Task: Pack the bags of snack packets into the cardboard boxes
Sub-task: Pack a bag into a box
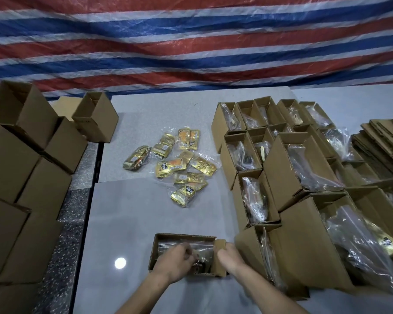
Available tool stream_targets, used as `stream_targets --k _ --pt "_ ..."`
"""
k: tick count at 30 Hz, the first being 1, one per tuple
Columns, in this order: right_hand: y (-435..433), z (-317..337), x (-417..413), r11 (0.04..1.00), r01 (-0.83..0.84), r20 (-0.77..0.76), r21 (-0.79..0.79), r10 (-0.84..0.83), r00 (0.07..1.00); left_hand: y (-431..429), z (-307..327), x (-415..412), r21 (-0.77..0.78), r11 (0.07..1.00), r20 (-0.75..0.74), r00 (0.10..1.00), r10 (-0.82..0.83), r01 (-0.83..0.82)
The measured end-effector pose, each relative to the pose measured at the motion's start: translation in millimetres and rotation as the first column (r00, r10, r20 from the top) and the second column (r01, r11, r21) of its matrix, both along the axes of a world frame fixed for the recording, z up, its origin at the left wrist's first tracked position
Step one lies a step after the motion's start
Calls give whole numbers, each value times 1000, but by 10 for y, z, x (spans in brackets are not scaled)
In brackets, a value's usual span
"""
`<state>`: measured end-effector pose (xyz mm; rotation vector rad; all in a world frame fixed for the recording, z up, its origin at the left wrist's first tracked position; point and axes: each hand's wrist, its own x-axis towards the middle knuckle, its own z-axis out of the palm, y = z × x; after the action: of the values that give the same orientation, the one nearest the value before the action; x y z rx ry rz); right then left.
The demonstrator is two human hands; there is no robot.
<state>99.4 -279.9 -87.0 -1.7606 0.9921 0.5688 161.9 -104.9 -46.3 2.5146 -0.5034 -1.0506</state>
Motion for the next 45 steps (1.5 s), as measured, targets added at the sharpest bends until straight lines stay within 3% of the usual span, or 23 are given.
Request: stream_targets --k 4,10,15,18,19,22,24,27,30,34,45 --pt "88 102 -107 999 49 23 0 -49 999 138 -13 -93 39 998 226 972 -59 51" --pt "278 192 -285 963 261 77 -63 -256 964 281 -78 -273 -20 999 360 933 -30 40" --pt "357 136 -521 848 528 61 -49 -525 849 214 -53 -402 -188 981 484 874 50 48" --pt "367 94 -597 721 693 57 -34 -690 721 16 7 -533 -147 989 572 815 90 -6" --pt "371 102 -607 675 737 63 -32 -734 676 -78 43 -582 -112 993 549 831 95 -40" --pt "377 121 -661 540 841 76 -23 -838 540 -334 127 -664 -79 963 276 923 268 -256" --pt "378 122 -696 476 879 67 9 -877 475 -467 92 -705 -207 913 104 920 377 -350" --pt "369 124 -761 437 897 78 74 -899 431 -643 66 -790 -359 854 -85 925 371 -376" --pt "352 138 -829 513 852 55 109 -859 510 -743 21 -827 -380 861 -71 939 337 -338" --pt "269 98 -896 503 855 -19 123 -860 509 -800 -40 -785 -393 886 -72 968 238 -247" --pt "217 264 -828 340 929 -71 147 -933 353 -889 -41 -756 -355 920 -135 983 125 -165"
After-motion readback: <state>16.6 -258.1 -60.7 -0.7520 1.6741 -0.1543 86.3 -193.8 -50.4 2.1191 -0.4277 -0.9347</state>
